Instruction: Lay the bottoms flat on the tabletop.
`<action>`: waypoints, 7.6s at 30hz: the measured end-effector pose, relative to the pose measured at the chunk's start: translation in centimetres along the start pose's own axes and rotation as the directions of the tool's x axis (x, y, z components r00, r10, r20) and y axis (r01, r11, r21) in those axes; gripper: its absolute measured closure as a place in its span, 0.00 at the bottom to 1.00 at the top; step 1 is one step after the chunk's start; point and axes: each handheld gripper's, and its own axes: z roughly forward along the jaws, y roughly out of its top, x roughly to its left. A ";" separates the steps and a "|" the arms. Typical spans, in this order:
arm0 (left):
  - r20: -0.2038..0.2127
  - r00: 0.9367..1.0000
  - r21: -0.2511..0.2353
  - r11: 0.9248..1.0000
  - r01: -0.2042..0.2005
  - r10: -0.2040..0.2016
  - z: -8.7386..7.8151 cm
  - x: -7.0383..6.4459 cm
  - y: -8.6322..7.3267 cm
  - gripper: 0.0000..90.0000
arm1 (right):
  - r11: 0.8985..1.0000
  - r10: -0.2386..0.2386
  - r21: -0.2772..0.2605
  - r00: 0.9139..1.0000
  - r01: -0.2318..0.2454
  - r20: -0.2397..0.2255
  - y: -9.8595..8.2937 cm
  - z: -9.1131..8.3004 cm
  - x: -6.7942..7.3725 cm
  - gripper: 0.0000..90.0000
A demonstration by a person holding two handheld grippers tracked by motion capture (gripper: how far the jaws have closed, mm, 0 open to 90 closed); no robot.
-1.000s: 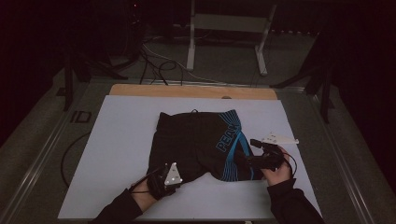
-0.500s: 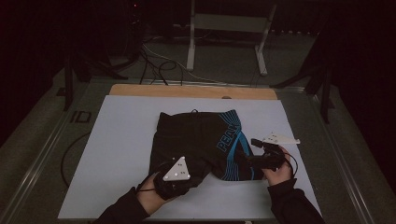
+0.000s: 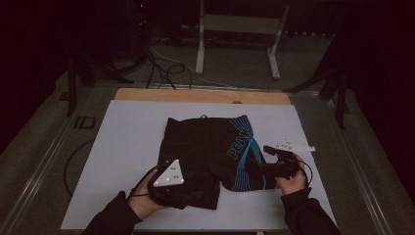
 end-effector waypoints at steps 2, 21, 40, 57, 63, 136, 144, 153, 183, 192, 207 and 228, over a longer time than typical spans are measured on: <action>-0.012 0.999 0.012 0.999 0.047 -0.047 0.1 0.6 -1.0 0.21 | 1.000 -0.004 -0.004 1.000 0.004 -0.007 -0.1 0.0 0.0 0.17; 0.209 0.971 0.052 0.990 -0.133 0.119 5.9 -2.0 0.7 0.48 | 1.000 0.005 0.000 1.000 -0.005 -0.026 -1.3 -0.5 0.1 0.17; 0.256 0.941 0.215 0.936 -0.279 0.221 15.4 0.2 2.5 0.60 | 1.000 0.009 -0.008 0.999 -0.010 -0.036 -1.5 -0.8 -0.3 0.17; 0.217 0.955 0.200 0.948 -0.246 0.202 16.0 1.0 1.7 0.96 | 1.000 0.003 0.001 0.999 -0.003 -0.032 -1.6 -0.5 -0.3 0.17; 0.235 0.955 0.155 0.963 -0.222 0.182 14.8 0.5 3.0 0.98 | 1.000 0.005 -0.007 1.000 -0.005 -0.029 -1.6 -0.7 -0.3 0.17; 0.214 0.977 0.011 1.000 0.012 -0.014 4.8 0.8 1.8 0.12 | 0.998 -0.054 -0.018 0.995 0.052 -0.089 -3.4 -7.4 1.8 0.15; 0.154 0.985 0.015 0.997 0.072 -0.074 2.8 2.5 0.1 0.05 | 0.995 -0.096 -0.020 0.992 0.095 -0.082 -3.0 -5.8 1.4 0.17; 0.018 0.987 -0.035 0.986 0.161 -0.160 0.9 7.0 -1.7 0.05 | 0.994 -0.102 -0.047 0.983 0.096 -0.153 -1.8 -2.4 -0.7 0.17; -0.219 0.927 -0.009 0.950 0.312 -0.306 2.6 17.6 -3.3 0.05 | 0.999 0.012 0.052 1.000 -0.013 0.009 1.4 6.7 -6.6 0.17; -0.251 0.912 -0.011 0.943 0.331 -0.323 4.1 20.4 -3.5 0.05 | 0.995 0.024 0.098 0.995 -0.034 0.099 2.0 9.2 -8.8 0.34; -0.302 0.862 -0.037 0.908 0.417 -0.408 5.8 23.9 -4.1 0.32 | 0.985 0.056 0.147 0.975 -0.089 0.217 3.0 13.0 -10.1 0.45; -0.265 0.850 -0.007 0.882 0.471 -0.456 7.5 24.5 -4.4 0.68 | 0.983 0.062 0.151 0.960 -0.106 0.273 3.6 12.3 -10.6 0.93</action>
